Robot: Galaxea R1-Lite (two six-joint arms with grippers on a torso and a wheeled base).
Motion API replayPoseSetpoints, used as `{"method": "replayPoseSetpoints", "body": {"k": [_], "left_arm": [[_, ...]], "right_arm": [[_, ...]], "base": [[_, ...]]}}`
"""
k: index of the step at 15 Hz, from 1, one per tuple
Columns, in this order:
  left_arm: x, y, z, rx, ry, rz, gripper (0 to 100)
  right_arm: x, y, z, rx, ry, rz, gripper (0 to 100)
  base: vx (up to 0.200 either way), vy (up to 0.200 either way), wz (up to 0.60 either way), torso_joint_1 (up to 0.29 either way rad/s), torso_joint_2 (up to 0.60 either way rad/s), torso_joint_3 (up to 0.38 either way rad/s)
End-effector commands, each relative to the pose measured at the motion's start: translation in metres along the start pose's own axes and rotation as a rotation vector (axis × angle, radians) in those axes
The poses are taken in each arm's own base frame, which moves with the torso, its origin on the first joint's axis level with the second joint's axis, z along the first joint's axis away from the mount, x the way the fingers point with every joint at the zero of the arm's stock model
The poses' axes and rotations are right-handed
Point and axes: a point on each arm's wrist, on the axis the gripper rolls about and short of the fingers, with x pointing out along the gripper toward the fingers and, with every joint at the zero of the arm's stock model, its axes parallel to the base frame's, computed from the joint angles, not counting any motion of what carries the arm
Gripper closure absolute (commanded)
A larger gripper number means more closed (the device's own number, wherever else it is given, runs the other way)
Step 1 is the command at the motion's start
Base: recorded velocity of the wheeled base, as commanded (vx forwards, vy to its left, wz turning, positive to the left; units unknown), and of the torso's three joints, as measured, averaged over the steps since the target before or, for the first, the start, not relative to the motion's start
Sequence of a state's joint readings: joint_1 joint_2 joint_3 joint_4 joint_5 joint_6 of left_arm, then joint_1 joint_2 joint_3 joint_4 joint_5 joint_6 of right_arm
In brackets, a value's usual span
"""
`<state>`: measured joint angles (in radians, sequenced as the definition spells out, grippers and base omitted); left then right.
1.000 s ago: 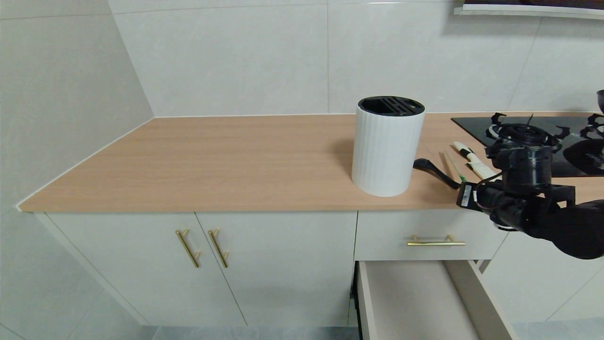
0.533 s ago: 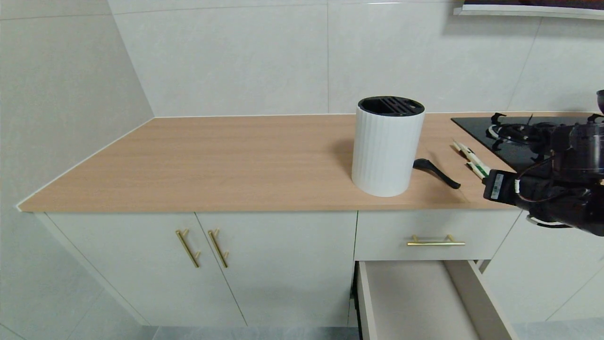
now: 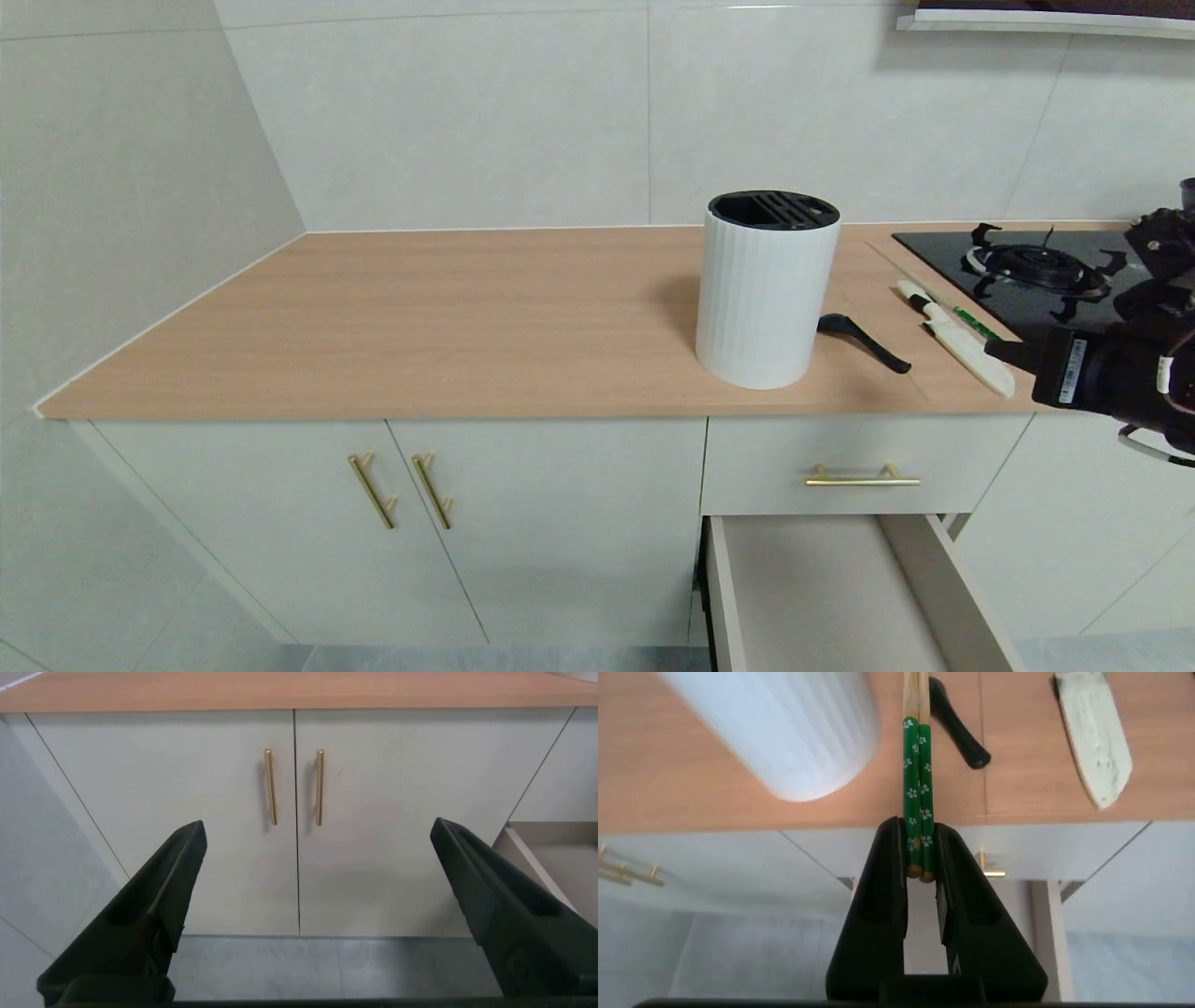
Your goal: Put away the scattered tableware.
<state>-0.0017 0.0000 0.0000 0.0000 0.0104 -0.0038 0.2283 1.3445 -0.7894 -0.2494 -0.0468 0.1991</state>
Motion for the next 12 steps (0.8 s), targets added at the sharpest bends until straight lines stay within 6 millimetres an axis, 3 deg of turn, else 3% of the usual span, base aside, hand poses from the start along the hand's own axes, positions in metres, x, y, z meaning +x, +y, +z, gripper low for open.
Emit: {"method": "replayPoseSetpoints", "body": {"k": [1,7,12], "left_arm": [[0.0,0.0,0.0,-0.001,0.0,0.0,0],[0.0,0.0,0.0,0.001,0.0,0.0,0],[0.0,0.0,0.0,-0.001,0.0,0.0,0]], "right_arm": [[-0.022,0.0,-0.001,-0.03,-0.005,0.036,100],[-0.05,0.001,-0.011,-0.114,0.109,0.205,100],[-0.055,0.001,-0.017,-0.173,0.156,0.226,100]], "base": [[0.0,0.0,0.0,0.0,0.0,0.0],[0.0,0.0,0.0,0.0,0.0,0.0],[0.0,0.0,0.0,0.0,0.0,0.0]]}}
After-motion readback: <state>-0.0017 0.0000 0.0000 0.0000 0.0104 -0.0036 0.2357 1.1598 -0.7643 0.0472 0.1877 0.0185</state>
